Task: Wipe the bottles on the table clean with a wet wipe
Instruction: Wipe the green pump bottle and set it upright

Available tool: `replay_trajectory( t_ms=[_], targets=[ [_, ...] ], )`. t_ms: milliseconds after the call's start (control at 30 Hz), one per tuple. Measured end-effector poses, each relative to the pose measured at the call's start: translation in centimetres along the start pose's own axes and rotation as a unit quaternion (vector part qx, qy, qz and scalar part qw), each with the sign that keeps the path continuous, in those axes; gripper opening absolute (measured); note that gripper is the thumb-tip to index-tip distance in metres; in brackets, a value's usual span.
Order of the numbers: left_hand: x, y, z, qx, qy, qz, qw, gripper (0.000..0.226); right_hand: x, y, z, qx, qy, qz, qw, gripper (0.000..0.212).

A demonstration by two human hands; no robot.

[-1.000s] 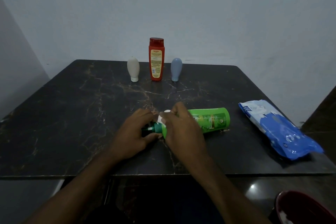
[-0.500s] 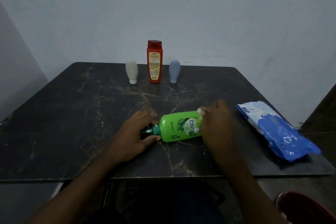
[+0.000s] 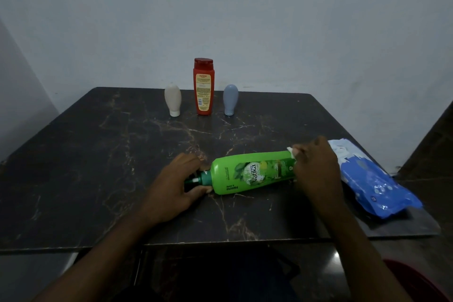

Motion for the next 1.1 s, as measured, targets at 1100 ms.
replay_trajectory(
  t_ms=[1100],
  targets=[
    [0.4,0.1,0.7,-0.013,0.011,0.046,0.999,0.037,2.4,3.8,-3.0,0.124,-0.168,-0.013,0.978,0.021]
  ],
)
Point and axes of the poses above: each hand's wrist, its own y-axis away from the middle knuckle, its own x-axis out of the palm, z = x × y, the point moved 3 cm from there along -y, towards the middle knuckle, and after that the axes turned 12 degrees about y, right-handed, at the moved point
